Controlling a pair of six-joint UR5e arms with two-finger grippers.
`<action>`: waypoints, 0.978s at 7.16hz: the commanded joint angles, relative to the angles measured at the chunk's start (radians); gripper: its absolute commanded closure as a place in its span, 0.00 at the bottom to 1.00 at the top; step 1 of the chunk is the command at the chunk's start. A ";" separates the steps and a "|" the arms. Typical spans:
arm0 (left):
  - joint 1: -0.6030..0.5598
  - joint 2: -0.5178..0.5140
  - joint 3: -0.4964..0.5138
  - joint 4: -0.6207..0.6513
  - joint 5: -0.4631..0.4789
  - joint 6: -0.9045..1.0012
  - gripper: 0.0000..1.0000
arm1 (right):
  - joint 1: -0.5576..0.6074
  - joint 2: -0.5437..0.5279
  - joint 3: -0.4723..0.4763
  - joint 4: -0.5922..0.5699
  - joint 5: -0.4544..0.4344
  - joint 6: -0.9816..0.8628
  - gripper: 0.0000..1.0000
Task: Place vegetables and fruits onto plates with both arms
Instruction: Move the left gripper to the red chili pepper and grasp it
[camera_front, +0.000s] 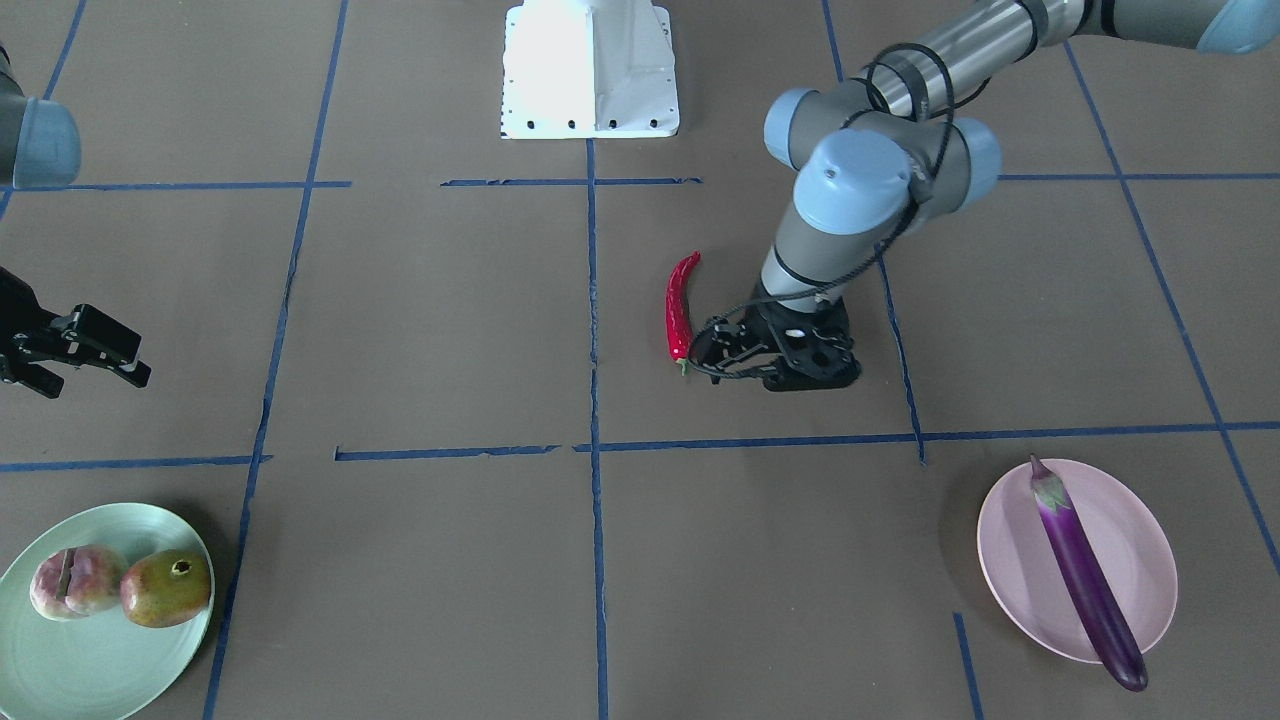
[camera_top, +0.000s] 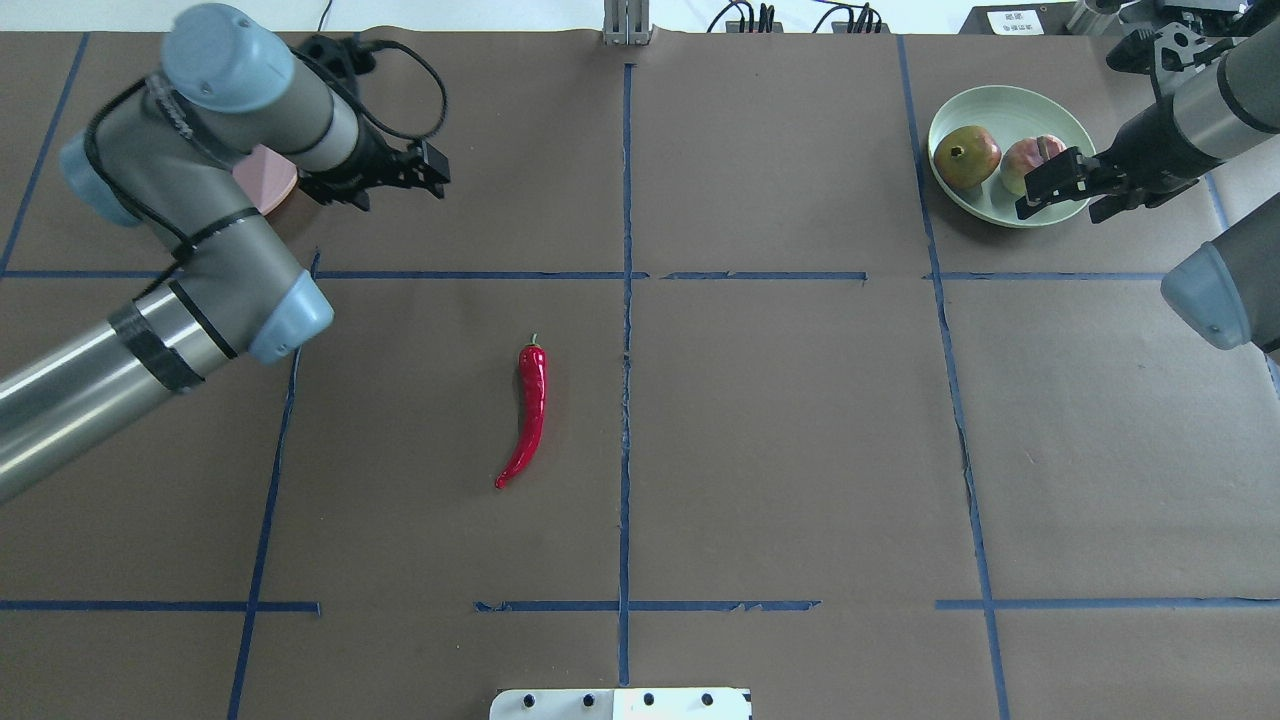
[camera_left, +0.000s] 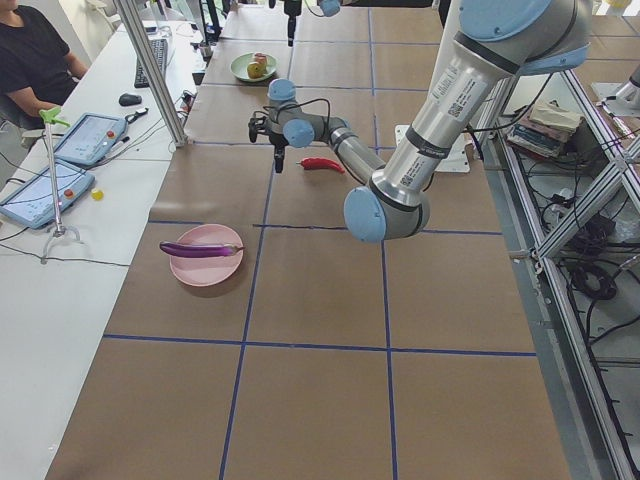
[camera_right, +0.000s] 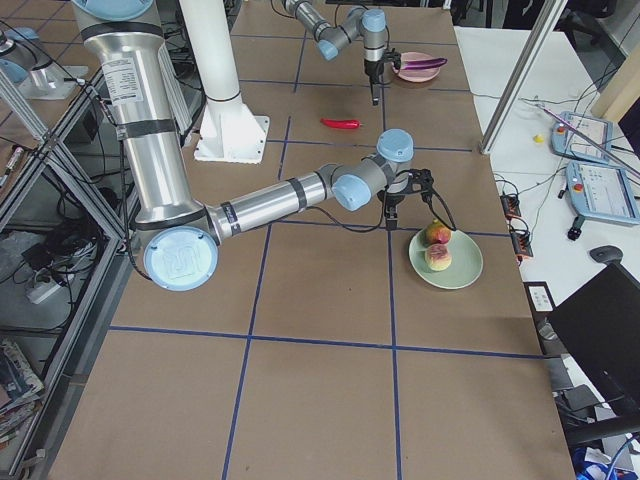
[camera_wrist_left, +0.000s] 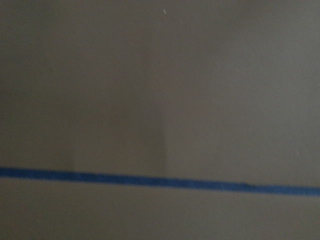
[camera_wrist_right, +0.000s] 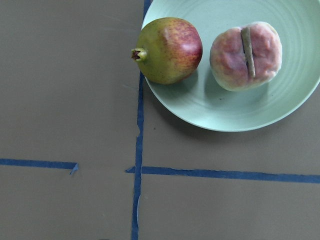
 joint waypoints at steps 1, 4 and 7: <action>0.128 -0.026 -0.020 0.057 0.067 0.002 0.05 | 0.008 -0.027 0.019 -0.004 -0.002 -0.007 0.00; 0.139 -0.067 0.066 0.046 0.089 0.034 0.08 | 0.008 -0.031 0.027 -0.004 -0.002 -0.007 0.00; 0.139 -0.070 0.060 0.051 0.089 0.029 0.93 | 0.005 -0.033 0.027 -0.003 -0.002 -0.007 0.00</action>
